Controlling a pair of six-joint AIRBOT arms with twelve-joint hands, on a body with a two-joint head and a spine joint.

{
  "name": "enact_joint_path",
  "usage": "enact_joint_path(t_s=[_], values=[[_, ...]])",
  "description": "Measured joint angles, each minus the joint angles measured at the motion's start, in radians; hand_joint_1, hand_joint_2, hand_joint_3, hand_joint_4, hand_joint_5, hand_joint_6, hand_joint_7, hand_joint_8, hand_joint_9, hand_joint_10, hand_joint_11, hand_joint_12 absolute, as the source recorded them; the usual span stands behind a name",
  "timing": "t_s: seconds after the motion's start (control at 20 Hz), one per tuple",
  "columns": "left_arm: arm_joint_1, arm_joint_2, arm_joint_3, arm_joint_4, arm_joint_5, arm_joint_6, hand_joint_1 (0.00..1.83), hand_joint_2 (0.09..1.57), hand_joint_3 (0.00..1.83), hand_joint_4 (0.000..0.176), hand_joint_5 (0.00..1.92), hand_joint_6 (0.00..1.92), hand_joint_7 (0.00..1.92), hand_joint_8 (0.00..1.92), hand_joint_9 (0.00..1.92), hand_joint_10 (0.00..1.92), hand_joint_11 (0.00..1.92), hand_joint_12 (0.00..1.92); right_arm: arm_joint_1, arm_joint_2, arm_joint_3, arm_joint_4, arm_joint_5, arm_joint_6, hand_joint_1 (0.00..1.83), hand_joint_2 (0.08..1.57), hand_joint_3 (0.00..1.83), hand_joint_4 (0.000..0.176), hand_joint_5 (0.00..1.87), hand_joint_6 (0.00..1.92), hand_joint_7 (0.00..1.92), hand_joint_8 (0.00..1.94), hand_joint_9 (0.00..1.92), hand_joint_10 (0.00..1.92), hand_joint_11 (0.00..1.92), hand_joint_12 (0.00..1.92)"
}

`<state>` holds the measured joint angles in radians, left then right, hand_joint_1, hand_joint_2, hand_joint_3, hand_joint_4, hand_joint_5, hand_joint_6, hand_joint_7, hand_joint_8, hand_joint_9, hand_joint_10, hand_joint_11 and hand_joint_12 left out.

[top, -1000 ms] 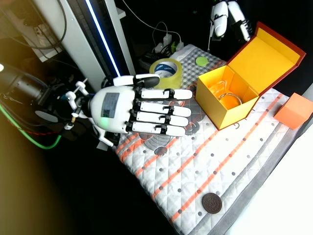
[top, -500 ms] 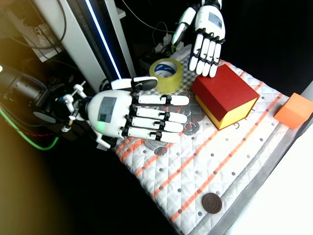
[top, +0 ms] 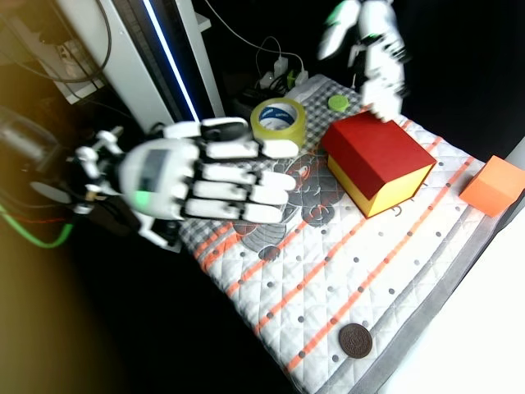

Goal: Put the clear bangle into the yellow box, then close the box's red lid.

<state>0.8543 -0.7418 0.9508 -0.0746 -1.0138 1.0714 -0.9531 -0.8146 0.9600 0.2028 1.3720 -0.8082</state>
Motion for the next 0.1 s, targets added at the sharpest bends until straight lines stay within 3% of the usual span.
enact_joint_path(t_s=[0.1], values=[[0.054, 0.008, -0.004, -0.006, -0.21, -0.098, 0.27, 1.13, 0.0, 0.0, 0.05, 0.0, 0.01, 0.0, 0.03, 0.0, 0.0, 0.01, -0.033, 0.043, -0.039, -0.029, 0.076, -0.022, 0.25, 1.26, 0.01, 0.021, 0.01, 0.0, 0.13, 0.0, 0.09, 0.02, 0.03, 0.01]])
